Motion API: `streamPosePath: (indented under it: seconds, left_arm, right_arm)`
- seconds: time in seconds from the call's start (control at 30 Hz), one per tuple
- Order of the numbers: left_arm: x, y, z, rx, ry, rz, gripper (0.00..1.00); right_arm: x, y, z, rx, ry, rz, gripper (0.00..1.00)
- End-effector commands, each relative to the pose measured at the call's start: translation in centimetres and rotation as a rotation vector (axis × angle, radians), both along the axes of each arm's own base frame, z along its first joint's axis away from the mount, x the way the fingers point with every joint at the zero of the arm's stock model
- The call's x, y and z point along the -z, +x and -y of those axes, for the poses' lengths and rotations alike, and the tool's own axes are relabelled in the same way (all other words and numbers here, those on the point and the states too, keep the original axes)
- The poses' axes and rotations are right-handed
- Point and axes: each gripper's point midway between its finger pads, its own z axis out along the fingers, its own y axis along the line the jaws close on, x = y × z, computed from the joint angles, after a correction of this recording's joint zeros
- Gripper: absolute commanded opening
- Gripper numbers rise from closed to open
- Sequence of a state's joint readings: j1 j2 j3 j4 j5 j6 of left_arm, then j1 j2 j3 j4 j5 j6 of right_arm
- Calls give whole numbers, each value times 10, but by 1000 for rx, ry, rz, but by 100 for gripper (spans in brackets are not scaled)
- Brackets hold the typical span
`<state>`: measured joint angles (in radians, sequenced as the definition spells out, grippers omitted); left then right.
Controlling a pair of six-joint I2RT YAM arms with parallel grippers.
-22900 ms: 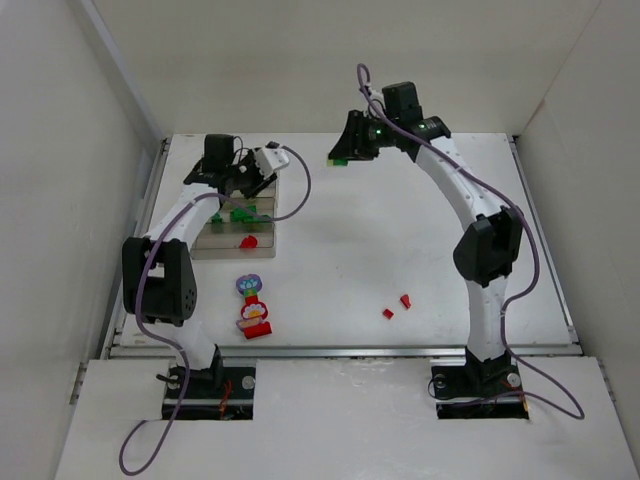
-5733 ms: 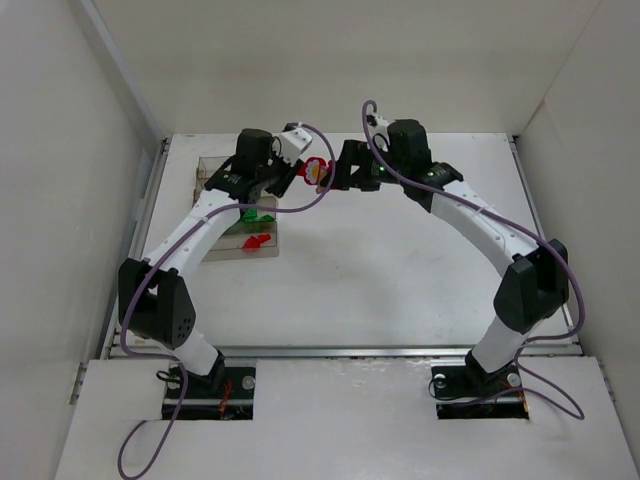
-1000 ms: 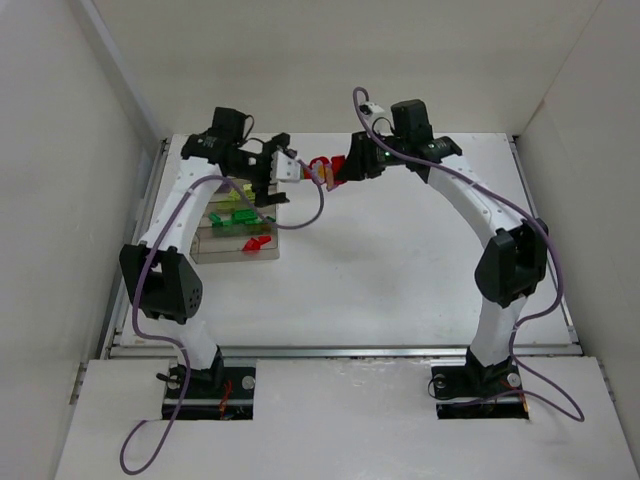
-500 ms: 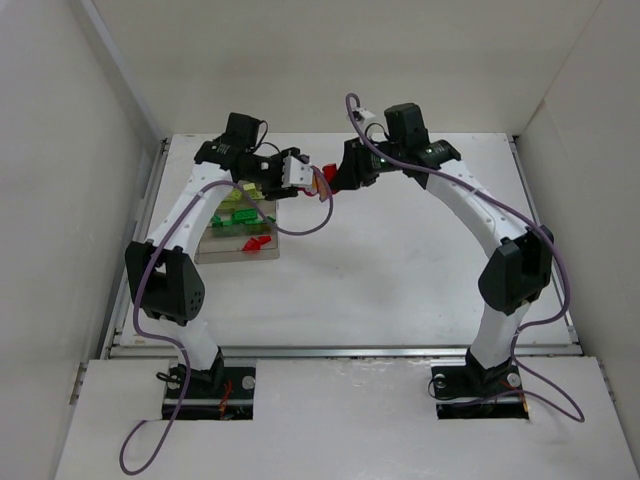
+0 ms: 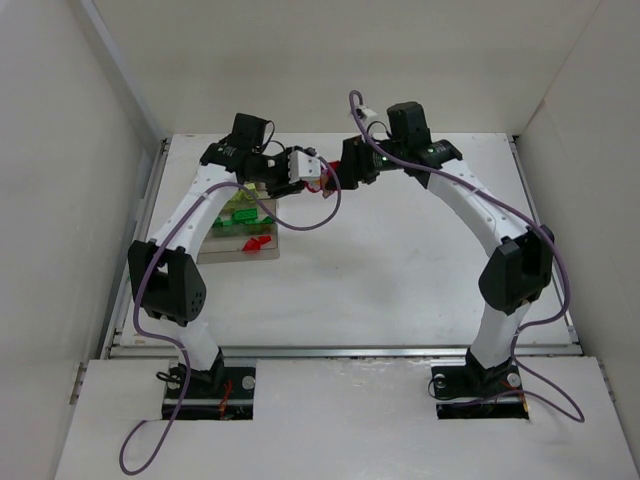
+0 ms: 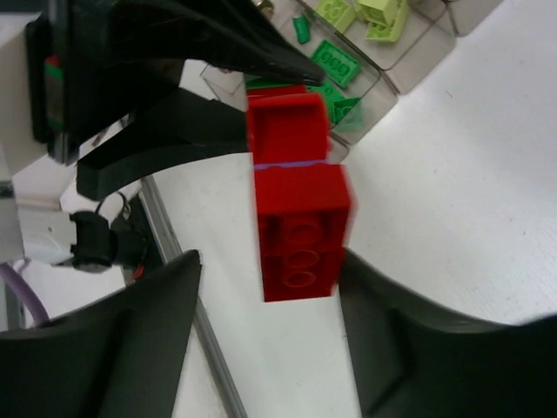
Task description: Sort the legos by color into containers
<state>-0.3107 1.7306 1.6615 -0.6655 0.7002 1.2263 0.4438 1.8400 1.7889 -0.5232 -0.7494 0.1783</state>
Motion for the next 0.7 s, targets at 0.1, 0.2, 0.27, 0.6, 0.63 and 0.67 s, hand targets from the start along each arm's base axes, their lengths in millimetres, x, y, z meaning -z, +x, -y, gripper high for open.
streamPosePath:
  seconds: [0.1,0.2,0.27,0.6,0.63,0.67]
  left_arm:
    - [-35,3,15,-4,-87,58,0]
    - [-41,1,22,-7,-114,46,0]
    - [-46,4,23,-21,-130,49,0]
    - [-68,11,41,-72,-211,50,0]
    - [-68,9,45,-63,-212,49,0]
    - [-68,9,45,-63,-212,49,0]
  right_arm:
    - [-35,-6,-25,-115,129,55,84]
    - [-28,9,-29,-84,126,46,86]
    - [-21,15,-32,-71,116,19,86]
    - [-21,28,-41,-63,147,1,50]
    - [-21,28,-41,-63,147,1,50]
    - [-23,28,-42,-69,157,0,48]
